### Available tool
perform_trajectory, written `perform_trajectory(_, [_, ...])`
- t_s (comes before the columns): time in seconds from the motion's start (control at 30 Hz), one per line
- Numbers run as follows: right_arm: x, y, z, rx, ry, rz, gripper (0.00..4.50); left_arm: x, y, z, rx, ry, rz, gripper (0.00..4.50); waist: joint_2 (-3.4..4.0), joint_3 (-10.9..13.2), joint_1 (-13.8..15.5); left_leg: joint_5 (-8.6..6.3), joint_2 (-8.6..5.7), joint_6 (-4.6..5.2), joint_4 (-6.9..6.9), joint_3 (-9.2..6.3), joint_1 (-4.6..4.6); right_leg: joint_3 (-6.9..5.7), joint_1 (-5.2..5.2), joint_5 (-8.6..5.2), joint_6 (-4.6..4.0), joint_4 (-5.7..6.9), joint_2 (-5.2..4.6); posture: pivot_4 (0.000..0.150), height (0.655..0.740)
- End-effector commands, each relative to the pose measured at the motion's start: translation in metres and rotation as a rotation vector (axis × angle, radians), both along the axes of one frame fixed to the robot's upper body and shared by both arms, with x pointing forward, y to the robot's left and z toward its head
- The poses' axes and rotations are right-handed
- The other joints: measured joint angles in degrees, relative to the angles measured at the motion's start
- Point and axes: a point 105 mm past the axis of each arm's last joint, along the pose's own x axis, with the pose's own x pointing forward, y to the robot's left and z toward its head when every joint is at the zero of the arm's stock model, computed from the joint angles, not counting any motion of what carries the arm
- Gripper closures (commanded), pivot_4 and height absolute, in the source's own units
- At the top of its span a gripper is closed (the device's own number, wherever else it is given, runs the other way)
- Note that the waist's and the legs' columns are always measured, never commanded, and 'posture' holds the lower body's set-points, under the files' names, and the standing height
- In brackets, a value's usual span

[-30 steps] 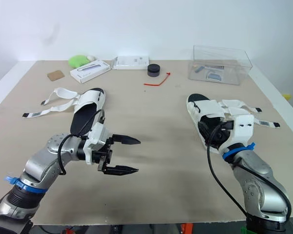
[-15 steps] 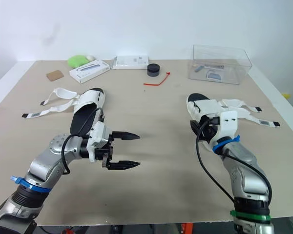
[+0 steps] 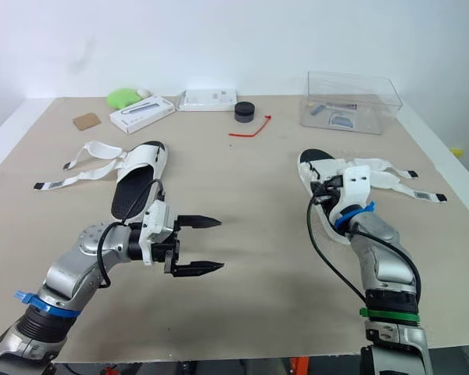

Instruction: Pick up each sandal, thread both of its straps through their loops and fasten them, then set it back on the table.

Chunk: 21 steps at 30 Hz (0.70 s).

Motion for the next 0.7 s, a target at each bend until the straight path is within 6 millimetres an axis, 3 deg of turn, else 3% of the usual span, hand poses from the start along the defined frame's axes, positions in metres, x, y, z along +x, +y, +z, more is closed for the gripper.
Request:
perform_trajectory(0.03, [0.001,0.004,0.015,-0.006,-0.059,0.012,4.47,-0.004,-0.001,0.009,-0.017,-0.049,-0.004,0.0,0.0,0.0,0.0,0.0,0.0,0.0,0.0,0.01,0.0,0.01,0.0,0.02,0.01,0.0,0.0,0.15,0.74])
perform_trajectory(0.2, [0.0,0.011,0.012,-0.002,-0.049,0.045,4.47,-0.003,-0.002,0.009,-0.026,-0.045,0.007,0.0,0.0,0.0,0.0,0.0,0.0,0.0,0.0,0.04,0.01,0.03,0.0,0.02,0.02,0.0,0.0,0.15,0.74])
perform_trajectory(0.3, [-0.008,0.031,0.019,-0.009,-0.046,0.209,4.47,0.004,0.003,0.014,-0.047,-0.047,0.037,0.0,0.0,0.0,0.0,0.0,0.02,0.0,0.0,0.04,0.02,0.03,0.0,0.03,0.01,0.0,0.02,0.15,0.74])
perform_trajectory(0.4, [-0.039,0.073,0.027,-0.049,-0.009,0.581,4.47,0.012,0.016,0.018,-0.025,-0.084,0.049,0.0,0.0,0.0,-0.2,-0.01,0.09,0.01,0.0,0.06,0.01,0.06,-0.05,0.04,-0.01,0.0,0.12,0.15,0.74])
perform_trajectory(0.47, [-0.057,0.088,0.024,-0.089,0.031,0.744,4.47,0.013,0.022,0.018,-0.009,-0.1,0.046,0.0,0.01,0.0,-0.2,-0.02,0.13,0.03,-0.01,0.03,0.01,0.03,-0.06,0.03,-0.04,-0.01,0.18,0.15,0.74])
perform_trajectory(0.63, [-0.111,0.113,0.0,-0.229,0.181,1.174,4.47,0.016,0.035,0.017,0.045,-0.144,0.017,0.0,-0.02,0.0,0.1,-0.07,0.23,0.1,0.0,-0.04,-0.03,-0.09,-0.06,-0.03,-0.12,-0.05,0.26,0.15,0.74])
perform_trajectory(0.7, [-0.118,0.115,-0.006,-0.275,0.198,1.252,4.47,0.017,0.039,0.017,0.059,-0.158,0.014,0.0,-0.04,0.0,0.1,-0.08,0.23,0.09,0.02,-0.04,-0.04,-0.1,-0.06,-0.02,-0.12,-0.07,0.24,0.15,0.74])
